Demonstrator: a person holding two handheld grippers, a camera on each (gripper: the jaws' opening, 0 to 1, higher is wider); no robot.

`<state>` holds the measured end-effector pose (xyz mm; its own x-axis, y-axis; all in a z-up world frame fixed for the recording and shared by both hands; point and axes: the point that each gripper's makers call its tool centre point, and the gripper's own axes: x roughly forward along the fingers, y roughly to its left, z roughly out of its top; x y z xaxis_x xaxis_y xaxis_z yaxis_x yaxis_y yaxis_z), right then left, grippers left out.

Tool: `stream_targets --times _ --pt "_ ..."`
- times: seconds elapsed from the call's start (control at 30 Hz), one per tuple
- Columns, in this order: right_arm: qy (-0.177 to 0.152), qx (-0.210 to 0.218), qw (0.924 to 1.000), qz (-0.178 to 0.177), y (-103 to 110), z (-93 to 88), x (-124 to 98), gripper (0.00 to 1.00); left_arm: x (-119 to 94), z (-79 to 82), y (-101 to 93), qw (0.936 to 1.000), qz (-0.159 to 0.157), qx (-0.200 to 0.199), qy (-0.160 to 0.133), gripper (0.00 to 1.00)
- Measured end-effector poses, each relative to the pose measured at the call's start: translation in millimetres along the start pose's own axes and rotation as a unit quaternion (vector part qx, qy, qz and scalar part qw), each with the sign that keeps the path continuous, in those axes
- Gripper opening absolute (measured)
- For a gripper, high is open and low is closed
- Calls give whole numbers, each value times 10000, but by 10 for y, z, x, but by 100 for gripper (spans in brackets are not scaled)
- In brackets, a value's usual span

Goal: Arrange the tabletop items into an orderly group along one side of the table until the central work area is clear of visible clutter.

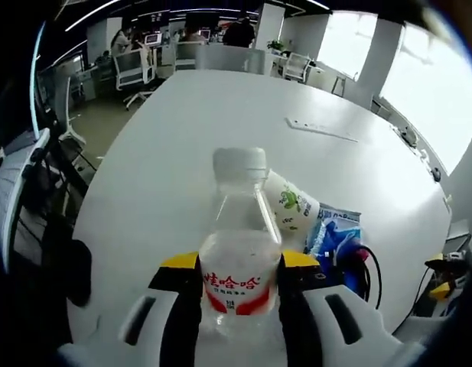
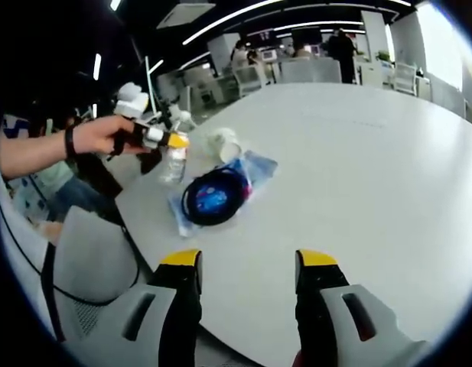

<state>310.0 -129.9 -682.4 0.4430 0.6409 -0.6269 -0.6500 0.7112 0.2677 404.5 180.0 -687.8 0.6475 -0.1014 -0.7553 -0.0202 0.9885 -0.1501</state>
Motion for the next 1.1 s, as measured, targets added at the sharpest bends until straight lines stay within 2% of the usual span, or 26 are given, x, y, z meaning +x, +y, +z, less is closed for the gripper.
stream_targets --times 0.67,1.1 --pt "23 -11 10000 20 52 -48 -26 47 -279 -105 40 9992 63 236 -327 37" --pt "24 -28 10000 57 95 -50 -19 47 -351 -239 0 9974 144 568 -430 37"
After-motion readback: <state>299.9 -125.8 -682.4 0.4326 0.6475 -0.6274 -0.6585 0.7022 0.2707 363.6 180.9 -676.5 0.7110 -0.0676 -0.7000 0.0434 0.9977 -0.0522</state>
